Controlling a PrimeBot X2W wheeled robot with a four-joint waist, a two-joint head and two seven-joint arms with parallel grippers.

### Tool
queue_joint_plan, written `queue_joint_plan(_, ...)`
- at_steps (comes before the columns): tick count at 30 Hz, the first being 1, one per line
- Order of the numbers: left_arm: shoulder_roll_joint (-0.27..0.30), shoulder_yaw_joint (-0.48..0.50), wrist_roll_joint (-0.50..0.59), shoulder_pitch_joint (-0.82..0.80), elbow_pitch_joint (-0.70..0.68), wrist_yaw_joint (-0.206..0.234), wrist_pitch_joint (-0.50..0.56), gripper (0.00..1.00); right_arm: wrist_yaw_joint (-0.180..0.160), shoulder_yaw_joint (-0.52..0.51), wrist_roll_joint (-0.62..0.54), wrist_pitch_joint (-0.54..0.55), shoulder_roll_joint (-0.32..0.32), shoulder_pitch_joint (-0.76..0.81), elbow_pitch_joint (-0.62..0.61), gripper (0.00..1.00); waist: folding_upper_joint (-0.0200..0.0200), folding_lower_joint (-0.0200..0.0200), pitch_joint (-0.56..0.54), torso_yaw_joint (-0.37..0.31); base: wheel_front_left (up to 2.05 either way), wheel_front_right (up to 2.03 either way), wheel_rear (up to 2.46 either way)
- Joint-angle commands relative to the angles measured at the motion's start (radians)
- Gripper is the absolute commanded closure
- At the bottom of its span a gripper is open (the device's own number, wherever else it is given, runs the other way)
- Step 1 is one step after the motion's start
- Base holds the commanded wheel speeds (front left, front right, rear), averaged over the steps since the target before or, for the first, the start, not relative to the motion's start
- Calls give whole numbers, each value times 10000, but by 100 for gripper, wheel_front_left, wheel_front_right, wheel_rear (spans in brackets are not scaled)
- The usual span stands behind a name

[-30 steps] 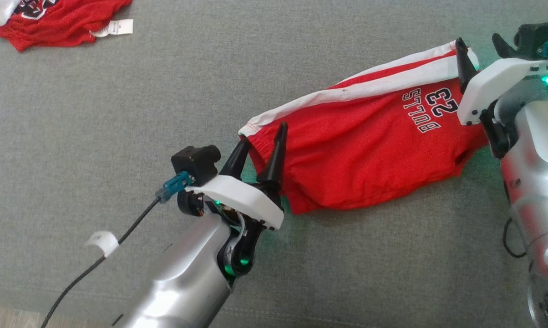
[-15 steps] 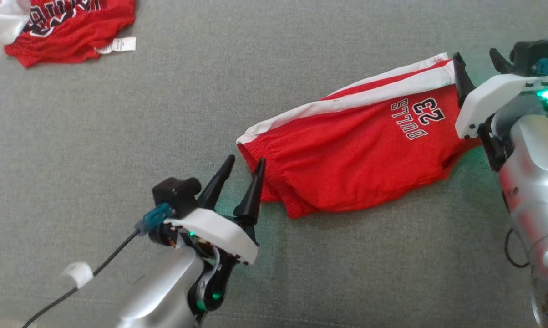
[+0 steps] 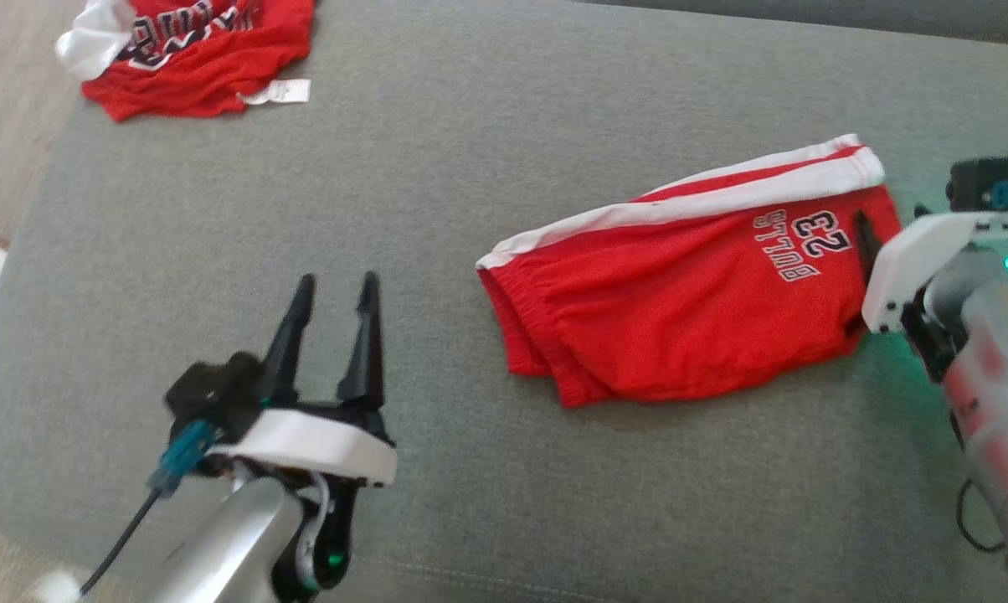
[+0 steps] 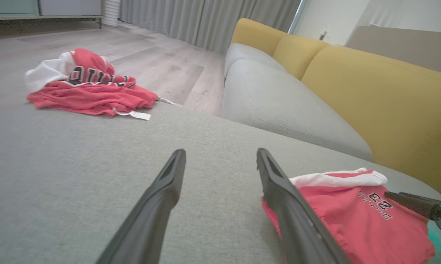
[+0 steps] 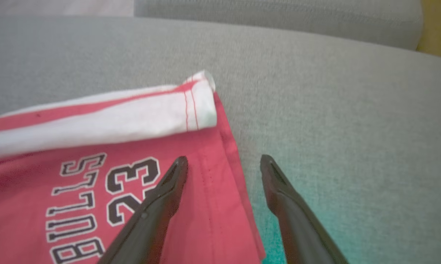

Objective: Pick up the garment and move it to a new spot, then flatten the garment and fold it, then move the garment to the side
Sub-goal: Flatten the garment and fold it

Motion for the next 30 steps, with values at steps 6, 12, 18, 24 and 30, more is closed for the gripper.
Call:
queue_joint_plan(6, 460, 1021, 184, 356, -708, 264, -234, 0, 65, 527, 436, 601, -243, 319, -160, 0, 0, 1, 114, 257, 0, 0, 0)
queue_joint_plan(12, 552, 1340, 343, 692, -1011, 325, -263, 0, 65, 944, 972, 1057, -195, 627, -424, 100, 0, 1, 23, 233, 0, 0, 0)
queue_joint_plan(18, 569, 1428, 561, 743, -1191, 322, -272, 0, 65, 1148, 1506, 676, -46, 791, -985, 100, 0, 1, -255, -197, 0, 0, 0)
queue_joint_plan(24, 568, 1482, 713, 870, -1134, 233, -277, 0, 65, 1268, 2097, 116, 44, 1222, -1599, 100, 0, 1, -774, -1042, 0, 0, 0)
queue_joint_plan(30, 547, 1531, 833, 1185, -1072, 257, -280, 0, 65, 1227, 2595, -453, 148, 2051, -2245, 100, 0, 1, -1264, -2029, 0, 0, 0)
